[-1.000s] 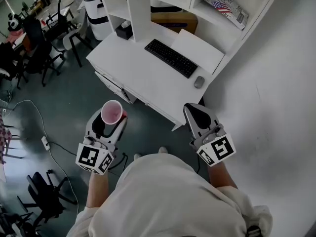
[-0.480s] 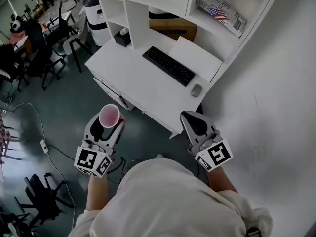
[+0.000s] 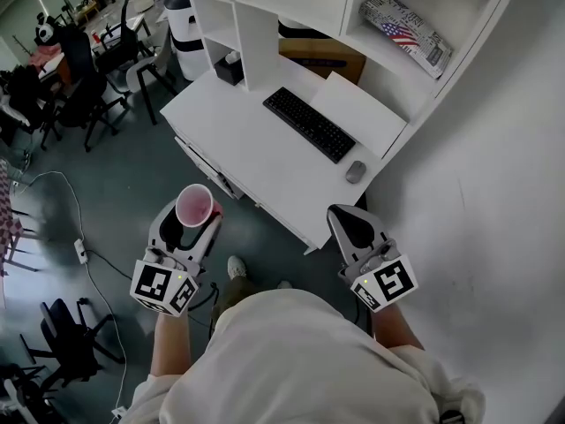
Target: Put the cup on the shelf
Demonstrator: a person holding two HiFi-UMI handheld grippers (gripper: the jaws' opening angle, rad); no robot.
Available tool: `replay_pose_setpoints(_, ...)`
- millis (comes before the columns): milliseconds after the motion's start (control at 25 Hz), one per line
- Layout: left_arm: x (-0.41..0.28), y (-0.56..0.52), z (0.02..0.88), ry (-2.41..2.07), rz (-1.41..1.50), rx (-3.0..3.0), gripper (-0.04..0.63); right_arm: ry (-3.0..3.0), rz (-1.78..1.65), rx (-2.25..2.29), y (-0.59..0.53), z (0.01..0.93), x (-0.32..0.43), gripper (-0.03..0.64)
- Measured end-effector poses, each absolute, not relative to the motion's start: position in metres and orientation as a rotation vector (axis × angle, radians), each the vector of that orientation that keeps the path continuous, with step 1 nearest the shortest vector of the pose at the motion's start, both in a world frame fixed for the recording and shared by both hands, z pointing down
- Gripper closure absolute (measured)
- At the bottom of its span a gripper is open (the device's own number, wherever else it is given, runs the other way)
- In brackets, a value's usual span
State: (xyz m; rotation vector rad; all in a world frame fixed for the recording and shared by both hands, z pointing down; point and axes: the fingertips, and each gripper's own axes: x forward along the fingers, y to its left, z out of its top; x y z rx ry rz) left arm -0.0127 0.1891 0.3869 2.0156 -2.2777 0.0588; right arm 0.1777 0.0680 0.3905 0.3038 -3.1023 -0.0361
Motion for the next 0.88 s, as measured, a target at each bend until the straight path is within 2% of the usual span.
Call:
replay_pose_setpoints(480,-0.053,0.162,0.393,-2.263,0.026,2.055,0.293,-3.066,-0.052,0.344,0.051,0.399,0.148,0.612)
replay_pose_setpoints(880,-0.131,0.119,0.395,-2.193,-0.007,2.124,0.293,-3.044,-0.068,0.423,0.02,0.394,0.068,0.612)
